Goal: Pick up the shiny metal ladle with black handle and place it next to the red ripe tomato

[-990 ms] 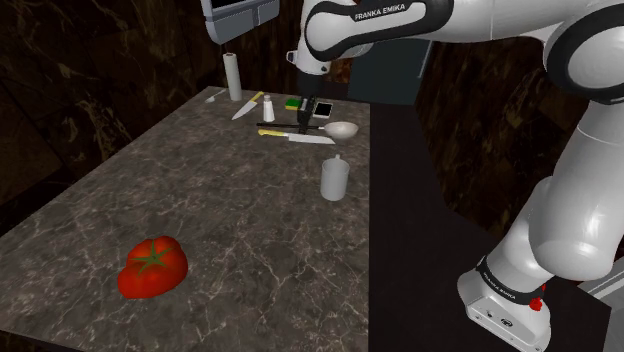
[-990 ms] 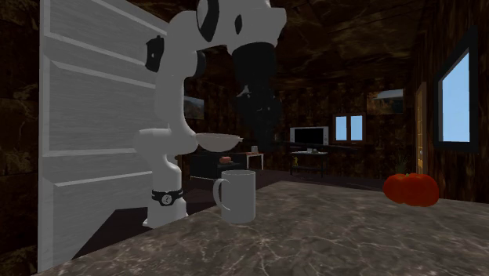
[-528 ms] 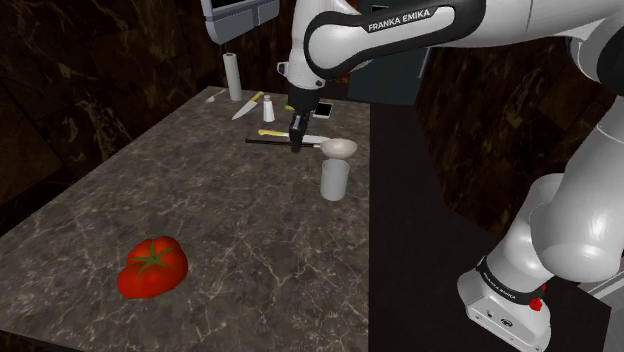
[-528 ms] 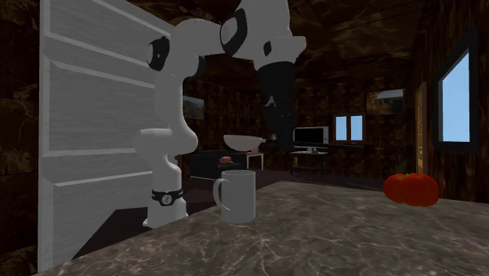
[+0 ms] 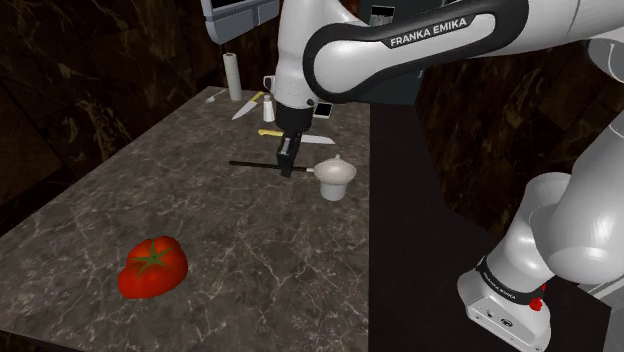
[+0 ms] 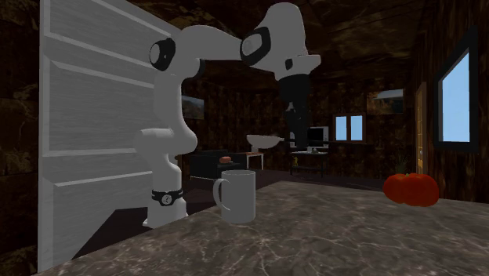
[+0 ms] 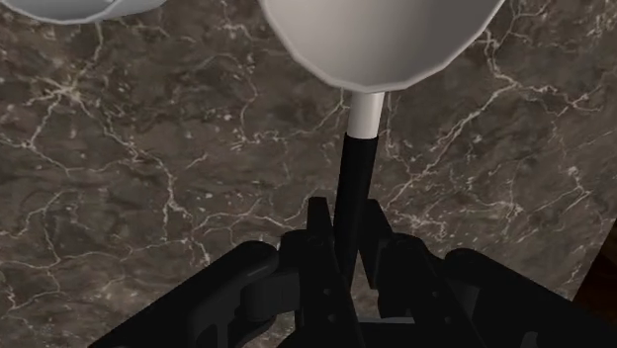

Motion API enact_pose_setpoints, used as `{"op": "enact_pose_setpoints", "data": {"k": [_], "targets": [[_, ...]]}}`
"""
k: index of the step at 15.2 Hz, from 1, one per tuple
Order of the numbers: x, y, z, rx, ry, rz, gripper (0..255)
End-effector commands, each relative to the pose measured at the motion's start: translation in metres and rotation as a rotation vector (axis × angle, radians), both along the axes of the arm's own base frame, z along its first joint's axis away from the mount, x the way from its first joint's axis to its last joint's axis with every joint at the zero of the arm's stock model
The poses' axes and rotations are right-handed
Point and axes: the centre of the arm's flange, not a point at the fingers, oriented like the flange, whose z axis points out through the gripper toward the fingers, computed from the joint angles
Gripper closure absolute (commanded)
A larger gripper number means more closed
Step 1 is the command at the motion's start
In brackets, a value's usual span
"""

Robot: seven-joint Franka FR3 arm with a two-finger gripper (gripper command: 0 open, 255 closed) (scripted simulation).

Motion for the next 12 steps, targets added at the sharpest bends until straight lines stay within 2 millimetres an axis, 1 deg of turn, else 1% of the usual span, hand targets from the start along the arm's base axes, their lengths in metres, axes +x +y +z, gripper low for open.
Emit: {"op": "enact_pose_setpoints", "data": {"k": [1,12], "targets": [[-0.017,0.021,-0.002,0.000,0.000,-0.002,255],[-0.111,0.132,-0.002,0.000,0.000,-0.002,255]]}}
